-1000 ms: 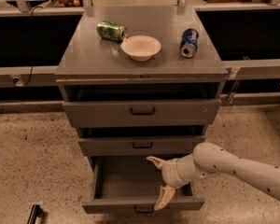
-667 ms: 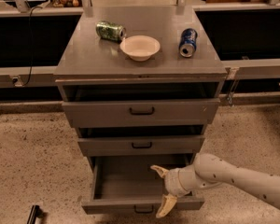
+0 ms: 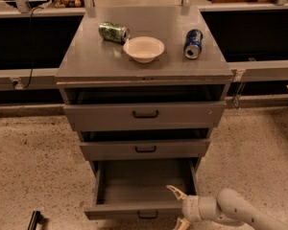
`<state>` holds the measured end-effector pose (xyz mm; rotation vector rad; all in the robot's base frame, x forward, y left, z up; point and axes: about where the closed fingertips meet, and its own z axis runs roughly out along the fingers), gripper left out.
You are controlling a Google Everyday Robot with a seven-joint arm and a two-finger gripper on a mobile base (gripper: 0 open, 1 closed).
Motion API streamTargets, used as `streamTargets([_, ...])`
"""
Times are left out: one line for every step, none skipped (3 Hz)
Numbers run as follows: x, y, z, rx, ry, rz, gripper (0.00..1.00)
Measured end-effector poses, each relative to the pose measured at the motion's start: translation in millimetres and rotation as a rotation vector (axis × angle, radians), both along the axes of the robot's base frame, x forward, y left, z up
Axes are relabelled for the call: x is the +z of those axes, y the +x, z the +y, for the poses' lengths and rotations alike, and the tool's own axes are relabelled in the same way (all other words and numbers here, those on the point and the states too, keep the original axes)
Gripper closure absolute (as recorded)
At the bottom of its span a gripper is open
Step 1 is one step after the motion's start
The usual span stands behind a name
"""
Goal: Close bottom drawer
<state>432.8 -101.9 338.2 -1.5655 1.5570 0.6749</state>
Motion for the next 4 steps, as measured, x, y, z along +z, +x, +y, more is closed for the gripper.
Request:
streamTargets([-28.9, -19.0, 8.7, 0.032, 0.054, -0.015, 0.0])
streamTargets([-31.7, -10.4, -0.5, -0.011, 0.01, -0.015, 0.18])
streamTargets([-43.8, -9.9, -16.1, -0.052, -0.027, -0.02, 0.41])
streamTargets([-69.0, -6.4, -36.4, -0.079, -0.065, -0.021, 0.64])
